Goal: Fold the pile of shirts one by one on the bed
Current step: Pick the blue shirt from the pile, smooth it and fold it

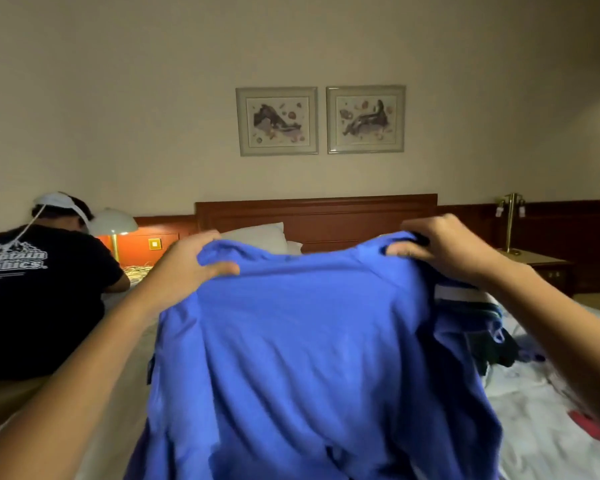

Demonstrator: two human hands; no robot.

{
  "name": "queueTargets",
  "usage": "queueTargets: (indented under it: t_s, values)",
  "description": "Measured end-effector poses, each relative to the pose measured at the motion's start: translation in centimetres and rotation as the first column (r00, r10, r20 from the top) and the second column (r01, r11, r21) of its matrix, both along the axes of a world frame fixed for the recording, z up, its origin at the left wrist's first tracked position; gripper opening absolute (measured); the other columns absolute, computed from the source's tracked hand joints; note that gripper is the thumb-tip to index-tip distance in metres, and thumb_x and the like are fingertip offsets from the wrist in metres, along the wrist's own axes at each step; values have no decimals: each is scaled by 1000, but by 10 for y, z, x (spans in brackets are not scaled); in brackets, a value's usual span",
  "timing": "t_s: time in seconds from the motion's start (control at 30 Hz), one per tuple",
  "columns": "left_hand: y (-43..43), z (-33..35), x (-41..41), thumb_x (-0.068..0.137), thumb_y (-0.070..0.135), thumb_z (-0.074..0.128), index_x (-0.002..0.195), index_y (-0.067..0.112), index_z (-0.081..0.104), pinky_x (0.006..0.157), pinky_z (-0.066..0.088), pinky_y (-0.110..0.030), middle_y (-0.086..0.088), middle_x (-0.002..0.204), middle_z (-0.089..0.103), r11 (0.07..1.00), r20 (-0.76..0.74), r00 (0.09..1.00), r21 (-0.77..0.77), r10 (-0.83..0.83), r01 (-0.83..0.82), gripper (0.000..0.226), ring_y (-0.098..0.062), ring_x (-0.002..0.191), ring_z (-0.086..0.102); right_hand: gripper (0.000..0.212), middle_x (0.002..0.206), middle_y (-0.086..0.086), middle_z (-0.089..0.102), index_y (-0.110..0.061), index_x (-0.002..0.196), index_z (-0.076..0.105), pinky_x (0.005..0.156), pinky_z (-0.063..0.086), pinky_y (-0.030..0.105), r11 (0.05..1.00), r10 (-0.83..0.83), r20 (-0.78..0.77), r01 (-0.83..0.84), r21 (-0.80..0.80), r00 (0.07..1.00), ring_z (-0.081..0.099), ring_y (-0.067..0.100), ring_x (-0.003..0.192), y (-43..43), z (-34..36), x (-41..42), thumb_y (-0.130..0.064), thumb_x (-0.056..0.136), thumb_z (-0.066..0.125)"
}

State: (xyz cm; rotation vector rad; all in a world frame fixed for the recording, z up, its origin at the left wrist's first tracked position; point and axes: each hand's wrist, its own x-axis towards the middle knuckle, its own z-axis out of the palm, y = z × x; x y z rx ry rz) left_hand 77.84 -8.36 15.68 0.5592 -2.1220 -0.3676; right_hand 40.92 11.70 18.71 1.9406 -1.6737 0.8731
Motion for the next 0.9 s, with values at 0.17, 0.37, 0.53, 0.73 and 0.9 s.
queueTargets:
  t_s: [0.17,0.37,0.53,0.73,0.9]
  values:
    - [-110,-67,-35,62,42,91,93,31,74,72,49,-16,15,92,73,949,591,797,306,-126,-77,38,-9,89,68,38,62,-12,60,-24,66,62,61,45,27,666,-96,-148,174,726,984,58,13,66,-137,-56,-47,-54,67,85]
    - [-240,-143,-116,89,5,61,143,18,47,104,40,-45,-14,140,44,803,421,700,-133,577,-581,57,-35,128,44,57,139,10,43,-32,137,46,99,33,42,780,-516,-237,565,267,823,40,33,127,-300,-149,-65,-21,85,64]
    - [-218,-259,-117,90,38,70,140,27,54,114,30,-27,5,142,47,989,653,756,77,48,-130,53,-15,135,44,59,160,5,24,-42,148,39,116,23,39,833,-250,-24,227,504,968,22,24,147,-275,-305,-16,-55,93,55]
    - [-149,-327,-35,73,72,68,126,48,53,114,23,-18,25,146,34,946,784,574,319,-236,-47,60,11,139,23,91,160,-18,23,-56,142,39,120,14,25,622,-23,192,-137,771,981,20,3,148,-163,-382,8,-98,62,27]
    - [-128,-316,-2,48,86,69,114,52,46,115,26,-30,26,155,14,952,897,395,273,-200,-138,77,-1,144,16,57,122,-14,53,-32,120,59,98,35,26,671,113,-13,-67,738,993,50,5,116,-133,-366,-8,-74,82,54]
